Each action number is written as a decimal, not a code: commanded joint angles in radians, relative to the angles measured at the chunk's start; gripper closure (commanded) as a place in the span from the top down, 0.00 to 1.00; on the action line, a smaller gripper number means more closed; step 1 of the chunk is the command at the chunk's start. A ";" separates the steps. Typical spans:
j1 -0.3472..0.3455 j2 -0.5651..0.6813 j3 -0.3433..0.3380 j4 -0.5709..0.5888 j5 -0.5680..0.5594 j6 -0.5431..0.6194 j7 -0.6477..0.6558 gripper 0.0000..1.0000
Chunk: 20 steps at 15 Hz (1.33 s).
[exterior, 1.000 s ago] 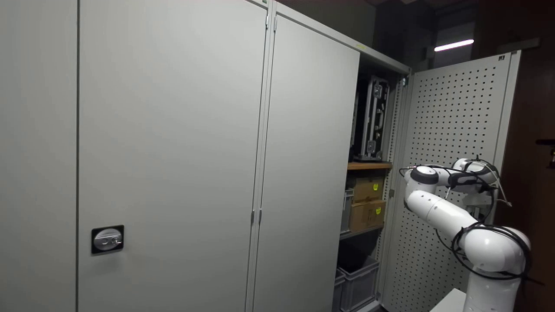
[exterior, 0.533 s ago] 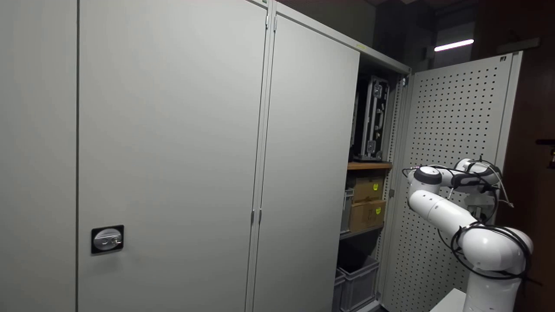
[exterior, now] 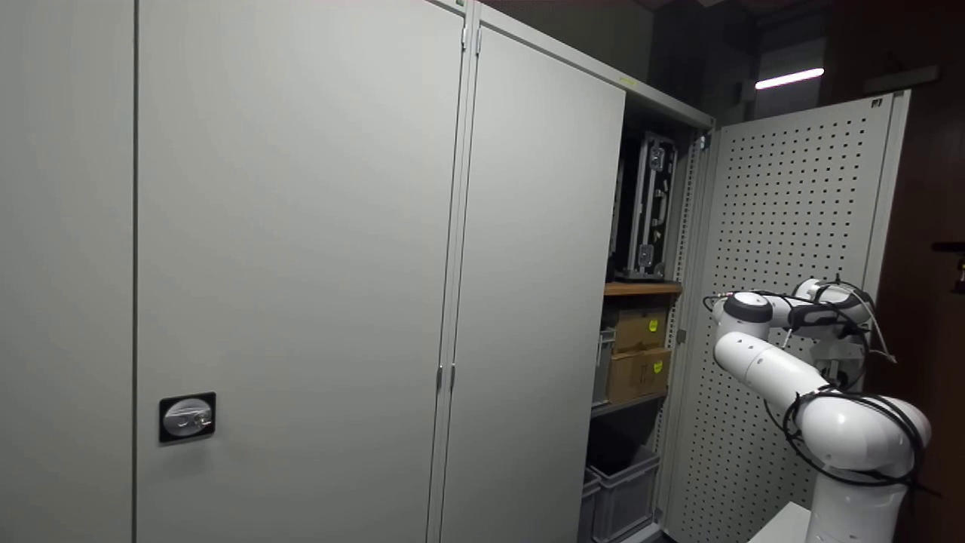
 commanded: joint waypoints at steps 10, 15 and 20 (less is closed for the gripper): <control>-0.080 0.011 0.013 0.037 -0.012 0.009 0.000 0.00; -0.035 0.003 0.013 0.024 -0.038 0.009 0.000 0.00; 0.024 -0.005 0.026 -0.014 -0.098 0.003 -0.001 0.00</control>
